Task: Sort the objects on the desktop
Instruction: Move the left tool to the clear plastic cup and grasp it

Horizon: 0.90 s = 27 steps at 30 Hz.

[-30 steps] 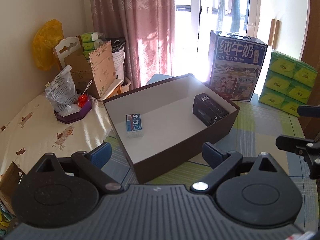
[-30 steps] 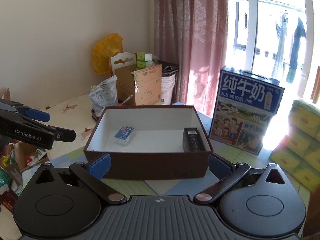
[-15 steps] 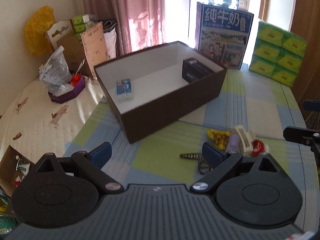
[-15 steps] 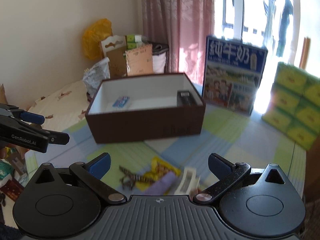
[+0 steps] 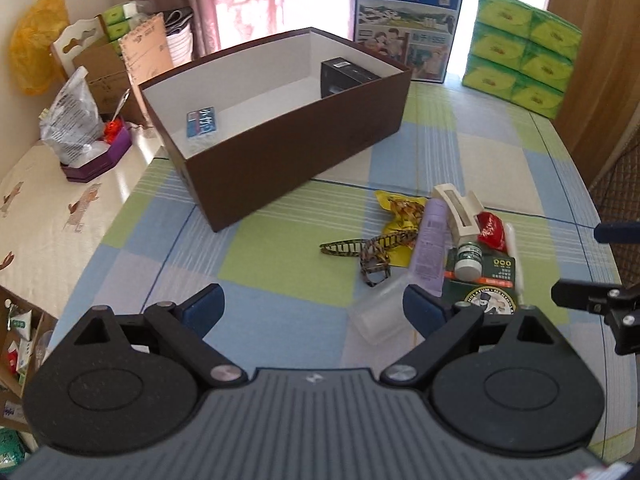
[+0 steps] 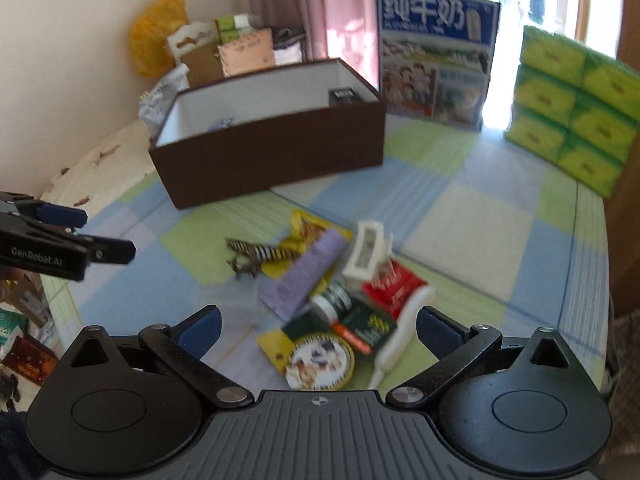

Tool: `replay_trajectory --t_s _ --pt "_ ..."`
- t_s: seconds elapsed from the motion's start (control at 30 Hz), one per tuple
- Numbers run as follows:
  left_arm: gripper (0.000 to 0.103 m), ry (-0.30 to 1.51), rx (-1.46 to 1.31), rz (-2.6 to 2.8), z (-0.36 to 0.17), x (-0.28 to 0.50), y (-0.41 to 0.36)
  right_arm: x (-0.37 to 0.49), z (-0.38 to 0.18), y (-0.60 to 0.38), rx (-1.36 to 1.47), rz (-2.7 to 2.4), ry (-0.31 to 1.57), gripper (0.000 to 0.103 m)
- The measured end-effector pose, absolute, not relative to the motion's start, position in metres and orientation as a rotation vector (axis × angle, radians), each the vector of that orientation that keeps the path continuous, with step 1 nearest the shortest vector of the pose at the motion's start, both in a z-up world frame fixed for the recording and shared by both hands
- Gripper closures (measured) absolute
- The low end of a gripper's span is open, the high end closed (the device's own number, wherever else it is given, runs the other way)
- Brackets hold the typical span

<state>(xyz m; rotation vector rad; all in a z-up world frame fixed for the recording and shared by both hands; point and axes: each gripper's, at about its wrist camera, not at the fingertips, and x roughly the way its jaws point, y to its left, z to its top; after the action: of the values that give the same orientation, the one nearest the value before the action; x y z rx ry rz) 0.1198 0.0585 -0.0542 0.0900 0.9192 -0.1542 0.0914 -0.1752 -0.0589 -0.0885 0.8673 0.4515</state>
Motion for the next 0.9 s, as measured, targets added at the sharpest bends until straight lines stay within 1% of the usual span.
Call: replay_trajectory --t_s 0.27,0.4,0.43,0.6,0.7,0.83,0.9 --pt "0.01 0.925 0.139 -0.248 -0.076 0.128 0.048 0.092 -0.077 -0.192 -0.027 0.333 0.94 0.002" --pt "0.012 0.955 0.165 -0.301 -0.092 0.135 0.042 0.092 -0.087 -0.205 0.011 0.271 0.973 0.002" --pt "0.014 0.963 0.174 -0.316 -0.096 0.137 0.04 0.092 -0.089 -0.208 0.016 0.253 0.981 0.002" --pt "0.015 0.979 0.231 -0.397 -0.114 0.147 0.032 0.089 -0.102 -0.22 0.036 0.177 1.021 0.002" --pt "0.022 0.98 0.277 -0.459 -0.123 0.155 0.025 0.086 -0.111 -0.226 0.062 0.141 1.046 0.002" --pt "0.025 0.973 0.359 -0.53 -0.136 0.164 0.013 0.081 -0.117 -0.234 0.09 0.093 1.063 0.002" --pt "0.027 0.977 0.38 -0.586 -0.141 0.168 0.007 0.079 -0.119 -0.238 0.101 0.067 1.067 0.002"
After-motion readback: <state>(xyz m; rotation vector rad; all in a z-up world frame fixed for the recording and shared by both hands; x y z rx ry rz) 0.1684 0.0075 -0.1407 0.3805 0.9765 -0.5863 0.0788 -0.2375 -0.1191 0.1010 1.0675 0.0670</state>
